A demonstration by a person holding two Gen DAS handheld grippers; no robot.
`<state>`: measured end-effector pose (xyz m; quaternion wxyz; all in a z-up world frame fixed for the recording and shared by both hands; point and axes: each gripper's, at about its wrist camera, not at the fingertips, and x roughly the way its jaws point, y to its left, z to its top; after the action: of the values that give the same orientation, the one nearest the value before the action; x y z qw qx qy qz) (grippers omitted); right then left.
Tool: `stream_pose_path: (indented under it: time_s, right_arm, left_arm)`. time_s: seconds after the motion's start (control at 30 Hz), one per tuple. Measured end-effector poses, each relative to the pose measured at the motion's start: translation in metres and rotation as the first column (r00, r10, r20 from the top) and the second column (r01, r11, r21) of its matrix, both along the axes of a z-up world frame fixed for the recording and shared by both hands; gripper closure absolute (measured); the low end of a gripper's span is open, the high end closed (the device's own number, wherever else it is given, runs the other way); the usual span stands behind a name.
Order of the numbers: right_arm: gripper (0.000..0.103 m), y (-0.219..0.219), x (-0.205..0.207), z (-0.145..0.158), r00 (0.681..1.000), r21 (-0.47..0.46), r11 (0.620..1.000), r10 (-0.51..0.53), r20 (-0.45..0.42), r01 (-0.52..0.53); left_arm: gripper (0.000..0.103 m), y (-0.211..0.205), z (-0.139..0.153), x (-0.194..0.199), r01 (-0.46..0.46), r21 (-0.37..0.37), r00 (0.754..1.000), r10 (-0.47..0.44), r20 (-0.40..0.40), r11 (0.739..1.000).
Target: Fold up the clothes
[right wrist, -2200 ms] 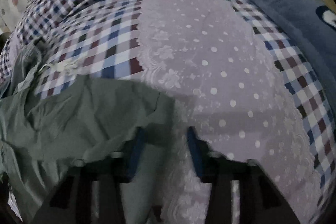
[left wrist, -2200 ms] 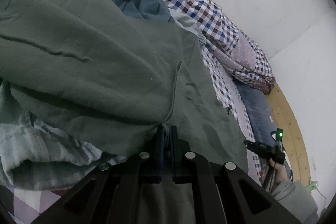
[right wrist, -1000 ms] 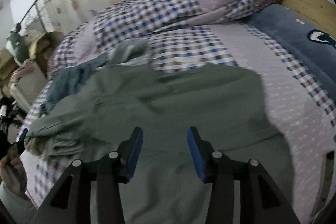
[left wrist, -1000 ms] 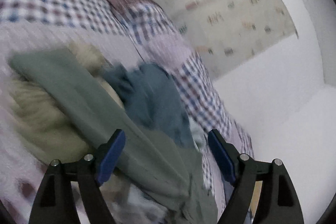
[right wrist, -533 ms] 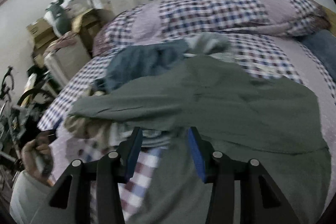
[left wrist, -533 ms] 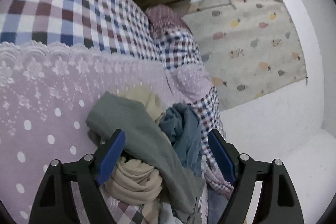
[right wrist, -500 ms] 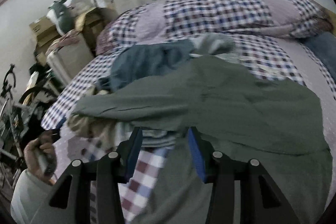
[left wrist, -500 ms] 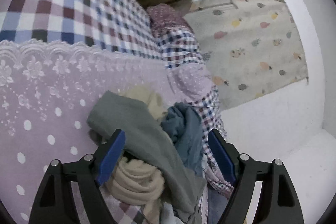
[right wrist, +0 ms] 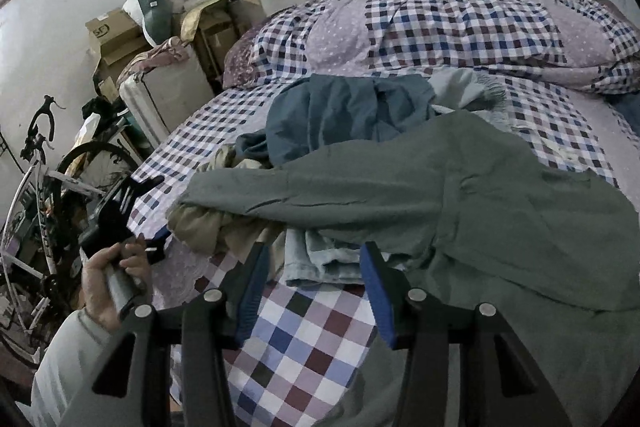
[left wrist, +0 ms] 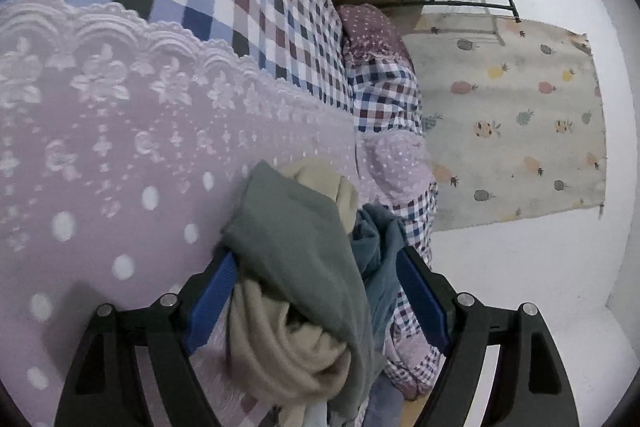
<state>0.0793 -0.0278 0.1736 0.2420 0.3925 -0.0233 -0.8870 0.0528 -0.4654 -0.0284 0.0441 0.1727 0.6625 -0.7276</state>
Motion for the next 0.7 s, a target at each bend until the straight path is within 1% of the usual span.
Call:
stream_pose_path:
  time_s: [0.03, 0.07, 0.1, 0.13, 0.17, 0.23, 0.33, 0.43, 0.5, 0.57, 0.63, 0.7]
  right_arm:
    - [0.053, 0.000, 0.000, 0.000, 1.000, 0.004, 1.000, 0.001, 0.001, -0.001]
    - [0.053, 0.000, 0.001, 0.000, 1.000, 0.012, 1.000, 0.002, -0.001, -0.002]
    - [0.053, 0.001, 0.002, 0.000, 1.000, 0.021, 1.000, 0.001, -0.004, -0.001]
    - [0.053, 0.003, 0.003, 0.001, 1.000, 0.033, 0.999, 0.001, -0.008, 0.000]
    - [0.053, 0.004, 0.005, 0.001, 1.000, 0.041, 0.999, -0.001, -0.011, 0.001]
    - [0.053, 0.011, 0.008, 0.003, 1.000, 0.047, 0.999, -0.007, -0.016, 0.008]
    - [0.052, 0.026, 0.013, 0.002, 1.000, 0.041, 0.999, -0.026, -0.015, 0.027]
    - [0.052, 0.046, 0.017, -0.004, 0.999, 0.024, 0.998, -0.054, -0.006, 0.055]
    - [0.052, 0.059, 0.018, -0.006, 0.997, 0.008, 0.997, -0.077, 0.001, 0.077]
    - [0.052, 0.075, 0.020, -0.010, 0.995, -0.021, 0.994, -0.103, 0.009, 0.103]
    - [0.052, 0.091, 0.022, -0.011, 0.992, -0.061, 0.990, -0.126, 0.018, 0.127]
    - [0.051, 0.111, 0.025, -0.010, 0.989, -0.099, 0.984, -0.150, 0.018, 0.151]
  left_arm:
    - [0.023, 0.000, -0.001, -0.001, -0.014, -0.005, 1.000, 0.014, -0.001, 1.000]
    - [0.038, 0.000, -0.002, 0.000, -0.028, -0.011, 1.000, 0.028, 0.003, 1.000]
    - [0.048, 0.000, 0.000, -0.001, -0.033, -0.016, 0.999, 0.033, 0.012, 0.999]
    - [0.068, 0.001, 0.002, -0.001, -0.038, -0.022, 0.999, 0.038, 0.021, 0.999]
    - [0.083, 0.002, 0.005, -0.001, -0.044, -0.033, 0.999, 0.045, 0.027, 0.998]
    - [0.092, 0.006, 0.015, 0.002, -0.074, -0.059, 0.997, 0.075, 0.009, 0.995]
    - [0.097, 0.015, 0.042, 0.006, -0.093, -0.135, 0.995, 0.086, -0.059, 0.986]
    - [0.099, 0.036, 0.077, 0.005, -0.065, -0.226, 0.989, 0.033, -0.142, 0.972]
    - [0.099, 0.059, 0.099, 0.001, -0.019, -0.269, 0.981, -0.034, -0.193, 0.963]
    - [0.099, 0.091, 0.119, -0.009, 0.055, -0.317, 0.961, -0.136, -0.240, 0.947]
    - [0.099, 0.123, 0.134, -0.020, 0.132, -0.356, 0.933, -0.237, -0.270, 0.925]
    - [0.099, 0.160, 0.146, -0.035, 0.223, -0.390, 0.890, -0.350, -0.292, 0.893]
